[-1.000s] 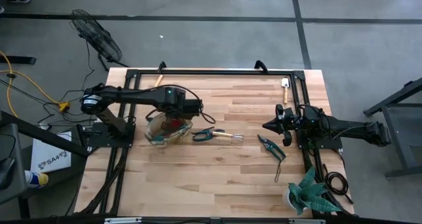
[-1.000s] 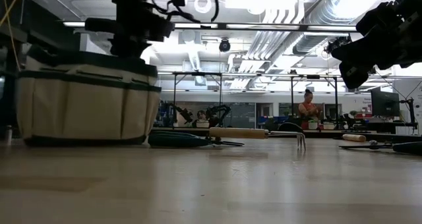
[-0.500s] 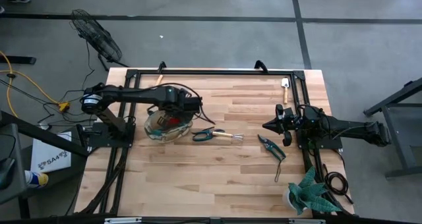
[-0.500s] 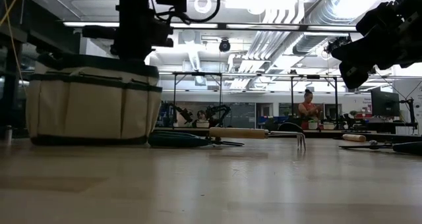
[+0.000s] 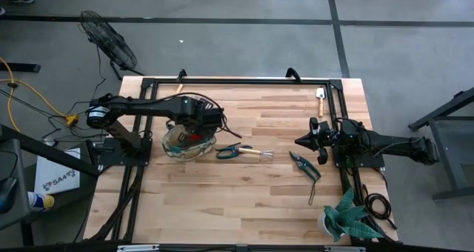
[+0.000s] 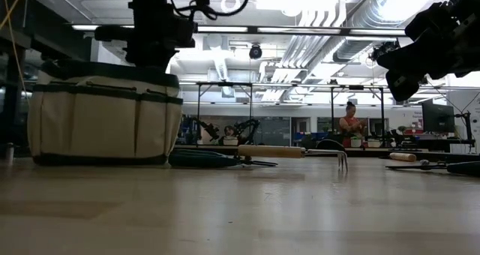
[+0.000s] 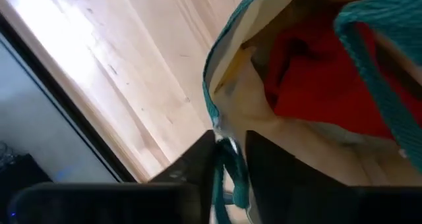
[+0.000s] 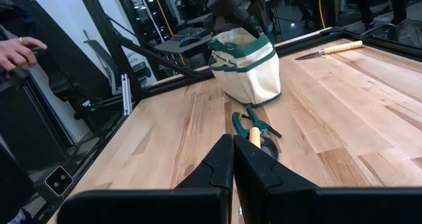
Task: Pick & Place Garden tools in Gardening bag
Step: Move the white gardening bag to the middle left of the table, then put the light brown hand rake into the white gardening bag
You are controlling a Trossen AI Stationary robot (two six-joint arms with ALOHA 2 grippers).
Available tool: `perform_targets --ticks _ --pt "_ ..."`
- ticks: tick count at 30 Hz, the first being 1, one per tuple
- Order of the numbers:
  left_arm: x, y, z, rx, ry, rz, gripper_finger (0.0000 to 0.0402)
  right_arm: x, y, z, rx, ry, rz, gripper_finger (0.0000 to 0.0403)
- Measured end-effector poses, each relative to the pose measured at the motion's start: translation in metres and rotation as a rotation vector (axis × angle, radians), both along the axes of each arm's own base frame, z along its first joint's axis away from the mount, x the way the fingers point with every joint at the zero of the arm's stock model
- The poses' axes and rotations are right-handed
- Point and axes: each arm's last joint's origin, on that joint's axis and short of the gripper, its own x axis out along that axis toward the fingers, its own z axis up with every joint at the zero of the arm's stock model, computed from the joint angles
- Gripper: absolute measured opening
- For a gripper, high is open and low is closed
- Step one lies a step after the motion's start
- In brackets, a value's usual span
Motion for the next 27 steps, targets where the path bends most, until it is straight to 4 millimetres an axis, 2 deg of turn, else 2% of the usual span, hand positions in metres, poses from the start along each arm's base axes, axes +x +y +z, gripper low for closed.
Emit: perform_targets --ticks 6,9,13,17,20,27 --pt "-0.011 -0.003 0.018 0.064 -0.088 0.049 0.0188 0.000 0.000 0.000 0.000 0.000 0.000 0.0002" --pt "-0.019 -0.010 0.031 0.100 -0.161 0.084 0.0226 0.000 0.000 0.000 0.000 0.000 0.000 0.0002" --pt "-0.022 -0.022 0.051 0.100 -0.309 0.199 0.0248 0.000 0.000 0.000 0.000 0.000 0.001 0.0002" --pt "-0.014 -0.033 0.068 0.009 -0.468 0.321 0.0250 0.000 0.000 0.000 0.000 0.000 0.000 0.0002" --pt "0.000 -0.042 0.066 -0.093 -0.515 0.366 0.0250 0.000 0.000 0.000 0.000 0.000 0.001 0.0002" --pt "0.037 -0.057 0.034 -0.296 -0.484 0.460 0.0251 0.000 0.000 0.000 0.000 0.000 0.001 0.0002"
